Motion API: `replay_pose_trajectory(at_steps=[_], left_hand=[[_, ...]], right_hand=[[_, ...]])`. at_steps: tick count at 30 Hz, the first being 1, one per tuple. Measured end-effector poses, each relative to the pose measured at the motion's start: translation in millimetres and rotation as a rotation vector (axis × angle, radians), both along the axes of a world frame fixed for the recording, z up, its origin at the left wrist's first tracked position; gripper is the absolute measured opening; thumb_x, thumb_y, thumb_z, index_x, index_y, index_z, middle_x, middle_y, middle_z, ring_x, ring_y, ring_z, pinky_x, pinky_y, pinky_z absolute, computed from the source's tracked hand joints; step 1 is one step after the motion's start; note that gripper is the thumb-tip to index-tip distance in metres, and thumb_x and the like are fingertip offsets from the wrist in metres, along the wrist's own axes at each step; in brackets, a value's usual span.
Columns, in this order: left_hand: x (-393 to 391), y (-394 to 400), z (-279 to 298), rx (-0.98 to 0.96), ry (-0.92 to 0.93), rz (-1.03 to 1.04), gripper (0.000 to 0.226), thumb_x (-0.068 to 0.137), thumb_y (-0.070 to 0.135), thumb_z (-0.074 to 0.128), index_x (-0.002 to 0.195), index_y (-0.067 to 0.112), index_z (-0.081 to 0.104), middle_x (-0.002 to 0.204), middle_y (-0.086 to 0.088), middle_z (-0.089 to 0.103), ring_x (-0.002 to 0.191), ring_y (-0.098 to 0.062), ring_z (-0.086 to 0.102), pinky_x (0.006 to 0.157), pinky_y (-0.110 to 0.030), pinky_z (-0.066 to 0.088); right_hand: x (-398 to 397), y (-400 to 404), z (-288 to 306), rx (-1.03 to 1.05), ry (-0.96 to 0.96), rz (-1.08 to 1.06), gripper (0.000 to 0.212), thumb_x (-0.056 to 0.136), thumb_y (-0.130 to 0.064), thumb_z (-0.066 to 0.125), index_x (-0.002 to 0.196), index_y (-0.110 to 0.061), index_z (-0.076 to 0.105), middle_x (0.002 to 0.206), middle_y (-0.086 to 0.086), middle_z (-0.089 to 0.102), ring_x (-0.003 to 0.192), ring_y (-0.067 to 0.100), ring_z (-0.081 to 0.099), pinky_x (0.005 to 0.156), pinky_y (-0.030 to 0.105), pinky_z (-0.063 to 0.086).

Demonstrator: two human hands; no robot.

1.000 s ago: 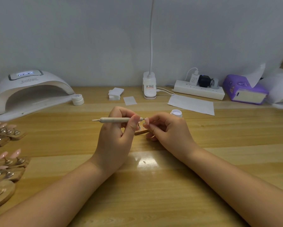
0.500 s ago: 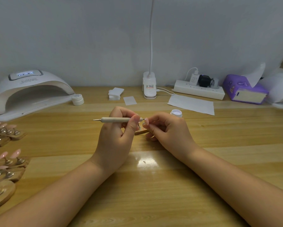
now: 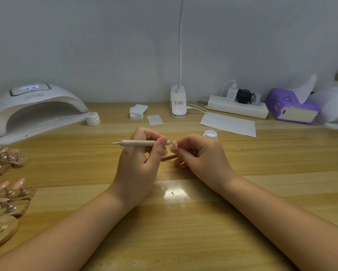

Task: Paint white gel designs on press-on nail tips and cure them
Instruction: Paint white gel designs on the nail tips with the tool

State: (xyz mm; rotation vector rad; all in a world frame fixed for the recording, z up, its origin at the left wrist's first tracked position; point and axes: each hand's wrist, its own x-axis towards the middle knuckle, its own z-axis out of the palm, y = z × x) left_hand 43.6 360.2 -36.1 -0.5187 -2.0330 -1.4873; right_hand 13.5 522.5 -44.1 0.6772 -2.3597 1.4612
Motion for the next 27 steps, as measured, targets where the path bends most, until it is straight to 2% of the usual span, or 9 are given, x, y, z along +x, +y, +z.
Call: replay_pose_trajectory(at_steps=[5, 7, 13, 23, 27], left_hand=[[2.7, -0.6, 1.3, 0.026, 0.026, -0.028, 0.006, 0.093, 0.029, 0.052, 0.089, 0.024, 0.054, 0.08, 0.003, 0.063, 0.074, -0.009, 0.063, 0.068, -0.02, 0.049], [3.4, -0.1, 2.4, 0.043, 0.036, -0.041, 0.002, 0.093, 0.024, 0.053, 0.091, 0.024, 0.053, 0.08, 0.001, 0.063, 0.075, -0.011, 0.064, 0.069, -0.022, 0.05], [5.8, 1.1, 4.4, 0.099, 0.053, -0.055, 0.006, 0.091, 0.018, 0.054, 0.092, 0.024, 0.052, 0.083, 0.006, 0.063, 0.076, -0.008, 0.064, 0.069, -0.016, 0.049], [5.0, 0.5, 2.3, 0.011, 0.025, -0.039, 0.003, 0.089, 0.013, 0.054, 0.087, 0.015, 0.056, 0.076, -0.002, 0.062, 0.073, -0.012, 0.061, 0.068, -0.024, 0.049], [4.4, 0.5, 2.0, 0.011, 0.013, -0.044, 0.003, 0.089, 0.014, 0.054, 0.088, 0.015, 0.056, 0.077, -0.002, 0.062, 0.073, -0.011, 0.062, 0.068, -0.024, 0.049]], right_hand=[[-2.6, 1.9, -0.8, -0.02, -0.003, 0.007, 0.005, 0.088, -0.014, 0.068, 0.089, -0.019, 0.068, 0.08, -0.008, 0.071, 0.066, 0.012, 0.071, 0.069, 0.041, 0.058], [-3.9, 2.1, -2.0, -0.021, -0.002, 0.007, 0.005, 0.089, -0.016, 0.068, 0.088, -0.02, 0.067, 0.081, -0.006, 0.071, 0.066, 0.012, 0.071, 0.066, 0.038, 0.059], [-4.9, 1.3, -2.5, -0.033, -0.007, 0.003, 0.003, 0.089, -0.02, 0.066, 0.089, -0.018, 0.068, 0.082, -0.005, 0.072, 0.066, 0.012, 0.071, 0.065, 0.035, 0.059], [-3.3, 1.7, -1.7, -0.032, -0.016, 0.004, 0.005, 0.088, -0.013, 0.068, 0.093, -0.012, 0.069, 0.083, -0.001, 0.072, 0.066, 0.014, 0.071, 0.068, 0.042, 0.059], [-4.5, 1.7, -2.3, -0.041, -0.009, 0.016, 0.006, 0.088, -0.011, 0.068, 0.091, -0.015, 0.069, 0.082, -0.005, 0.071, 0.066, 0.013, 0.071, 0.064, 0.034, 0.059]])
